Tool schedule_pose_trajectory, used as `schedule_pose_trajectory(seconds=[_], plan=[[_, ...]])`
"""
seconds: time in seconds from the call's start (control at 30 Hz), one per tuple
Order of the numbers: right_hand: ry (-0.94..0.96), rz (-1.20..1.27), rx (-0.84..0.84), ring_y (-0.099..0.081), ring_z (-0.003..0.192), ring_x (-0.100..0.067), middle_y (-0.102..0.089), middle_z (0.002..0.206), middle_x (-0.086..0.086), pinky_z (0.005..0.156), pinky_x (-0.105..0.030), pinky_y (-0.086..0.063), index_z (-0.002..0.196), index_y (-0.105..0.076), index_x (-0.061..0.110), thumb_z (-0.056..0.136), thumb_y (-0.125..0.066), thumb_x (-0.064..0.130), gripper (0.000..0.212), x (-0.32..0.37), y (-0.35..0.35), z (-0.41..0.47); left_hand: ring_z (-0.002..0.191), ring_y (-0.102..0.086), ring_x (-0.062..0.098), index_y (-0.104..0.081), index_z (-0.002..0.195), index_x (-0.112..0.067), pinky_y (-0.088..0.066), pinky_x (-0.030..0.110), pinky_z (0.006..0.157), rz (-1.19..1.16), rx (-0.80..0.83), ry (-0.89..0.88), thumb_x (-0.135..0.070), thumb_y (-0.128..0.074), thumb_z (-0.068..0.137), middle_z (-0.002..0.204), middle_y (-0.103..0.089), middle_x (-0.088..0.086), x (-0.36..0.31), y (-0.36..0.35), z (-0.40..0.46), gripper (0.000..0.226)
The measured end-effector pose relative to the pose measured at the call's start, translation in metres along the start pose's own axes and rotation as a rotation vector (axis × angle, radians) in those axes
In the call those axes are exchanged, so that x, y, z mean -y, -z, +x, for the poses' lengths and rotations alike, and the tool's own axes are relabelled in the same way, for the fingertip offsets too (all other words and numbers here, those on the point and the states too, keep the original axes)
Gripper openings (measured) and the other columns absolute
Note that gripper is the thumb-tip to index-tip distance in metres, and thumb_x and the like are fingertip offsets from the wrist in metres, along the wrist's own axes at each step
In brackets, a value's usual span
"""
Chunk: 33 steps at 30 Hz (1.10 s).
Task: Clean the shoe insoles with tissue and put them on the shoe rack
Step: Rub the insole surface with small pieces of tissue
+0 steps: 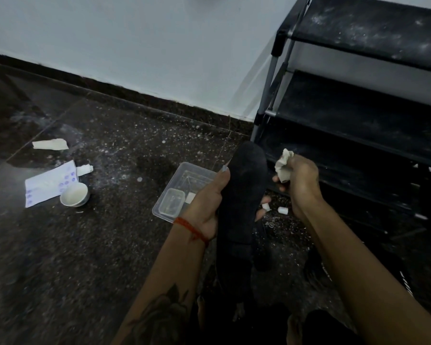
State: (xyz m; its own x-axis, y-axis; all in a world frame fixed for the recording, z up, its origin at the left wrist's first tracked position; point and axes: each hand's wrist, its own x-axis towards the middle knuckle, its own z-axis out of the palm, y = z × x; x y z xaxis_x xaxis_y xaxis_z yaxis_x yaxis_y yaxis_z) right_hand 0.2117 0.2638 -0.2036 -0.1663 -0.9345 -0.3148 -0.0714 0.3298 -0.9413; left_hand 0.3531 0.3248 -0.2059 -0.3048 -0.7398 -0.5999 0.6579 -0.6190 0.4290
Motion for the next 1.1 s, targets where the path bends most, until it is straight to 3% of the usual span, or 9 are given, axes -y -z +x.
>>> schedule_pose_trajectory(seconds=[0.27, 0.4, 0.47, 0.57, 0.73, 0.83, 0.97, 1.03, 1.1], plan=[[-0.06, -0.143, -0.051, -0.049, 0.068, -0.013, -0.057, 0.083, -0.006, 0.064, -0.029, -0.042, 0.093, -0.057, 0.009, 0.097, -0.033, 0.045, 0.043, -0.002, 0.001, 0.004, 0.103, -0.061, 0.034, -0.058, 0.118, -0.011, -0.055, 0.044, 0.077, 0.003, -0.001, 0.0, -0.047, -0.035, 0.097, 0.114, -0.065, 0.018, -0.001, 0.0, 0.0, 0.048], [0.362, -0.254, -0.192, -0.052, 0.093, -0.013, -0.058, 0.109, -0.008, 0.088, -0.024, -0.045, 0.105, -0.062, 0.014, 0.092, -0.051, 0.024, 0.02, -0.005, -0.007, 0.0, 0.096, -0.064, 0.032, -0.057, 0.122, -0.012, -0.054, 0.045, 0.077, -0.005, -0.014, -0.015, -0.046, -0.036, 0.098, 0.116, -0.065, 0.016, 0.0, -0.001, 0.001, 0.047], [0.613, -0.376, -0.114, -0.045, 0.097, -0.005, -0.053, 0.109, -0.006, 0.083, 0.0, -0.033, 0.108, -0.066, 0.011, 0.087, -0.056, 0.006, 0.024, -0.007, -0.02, -0.011, 0.081, -0.07, 0.026, -0.06, 0.116, -0.012, -0.056, 0.043, 0.074, -0.004, -0.009, -0.037, -0.043, -0.037, 0.098, 0.1, -0.071, 0.012, 0.002, -0.001, 0.002, 0.043], [0.852, -0.466, 0.096, -0.047, 0.087, 0.004, -0.059, 0.094, -0.009, 0.08, 0.004, -0.033, 0.094, -0.072, 0.003, 0.08, -0.052, -0.005, 0.026, -0.02, -0.028, -0.019, 0.074, -0.071, 0.023, -0.06, 0.115, -0.012, -0.06, 0.039, 0.066, 0.004, -0.022, -0.078, -0.04, -0.036, 0.099, 0.092, -0.072, 0.011, 0.004, 0.002, 0.004, 0.04], [0.662, -0.678, -0.105, -0.064, 0.085, -0.022, -0.07, 0.092, -0.011, 0.076, -0.01, -0.037, 0.092, -0.074, 0.011, 0.073, -0.056, -0.01, 0.034, -0.025, 0.003, 0.006, 0.101, -0.06, 0.035, -0.051, 0.133, -0.012, -0.054, 0.05, 0.075, 0.001, -0.018, -0.02, -0.047, -0.036, 0.098, 0.124, -0.06, 0.019, 0.002, 0.003, 0.003, 0.051], [0.713, -0.543, -0.267, -0.056, 0.088, -0.013, -0.064, 0.098, -0.013, 0.078, -0.003, -0.034, 0.102, -0.07, 0.008, 0.077, -0.052, -0.005, 0.033, -0.013, 0.001, 0.004, 0.099, -0.062, 0.035, -0.053, 0.129, -0.013, -0.054, 0.049, 0.076, -0.002, -0.003, -0.004, -0.048, -0.036, 0.097, 0.116, -0.065, 0.018, 0.002, 0.004, 0.005, 0.05], [0.961, -0.693, 0.017, -0.049, 0.101, -0.015, -0.057, 0.107, -0.01, 0.09, -0.009, -0.034, 0.111, -0.064, 0.003, 0.081, -0.042, 0.005, 0.037, -0.018, -0.019, -0.009, 0.078, -0.072, 0.026, -0.051, 0.134, -0.017, -0.056, 0.049, 0.07, 0.023, 0.021, -0.064, -0.04, -0.039, 0.098, 0.104, -0.07, 0.011, 0.005, 0.003, 0.006, 0.044], [0.929, -0.827, 0.092, -0.052, 0.102, -0.026, -0.055, 0.11, -0.014, 0.087, -0.02, -0.037, 0.116, -0.061, 0.005, 0.086, -0.045, 0.007, 0.034, -0.026, -0.017, -0.004, 0.077, -0.073, 0.026, -0.048, 0.137, -0.017, -0.058, 0.048, 0.066, 0.007, 0.011, -0.082, -0.037, -0.04, 0.097, 0.105, -0.069, 0.012, 0.005, 0.004, 0.006, 0.045], [0.809, -0.859, 0.07, -0.05, 0.097, -0.02, -0.053, 0.109, -0.014, 0.082, -0.013, -0.03, 0.114, -0.063, 0.005, 0.092, -0.048, 0.011, 0.027, -0.03, -0.006, 0.006, 0.089, -0.07, 0.03, -0.046, 0.138, -0.019, -0.057, 0.051, 0.073, -0.002, 0.037, -0.067, -0.04, -0.044, 0.093, 0.117, -0.066, 0.014, 0.003, 0.008, 0.007, 0.05]])
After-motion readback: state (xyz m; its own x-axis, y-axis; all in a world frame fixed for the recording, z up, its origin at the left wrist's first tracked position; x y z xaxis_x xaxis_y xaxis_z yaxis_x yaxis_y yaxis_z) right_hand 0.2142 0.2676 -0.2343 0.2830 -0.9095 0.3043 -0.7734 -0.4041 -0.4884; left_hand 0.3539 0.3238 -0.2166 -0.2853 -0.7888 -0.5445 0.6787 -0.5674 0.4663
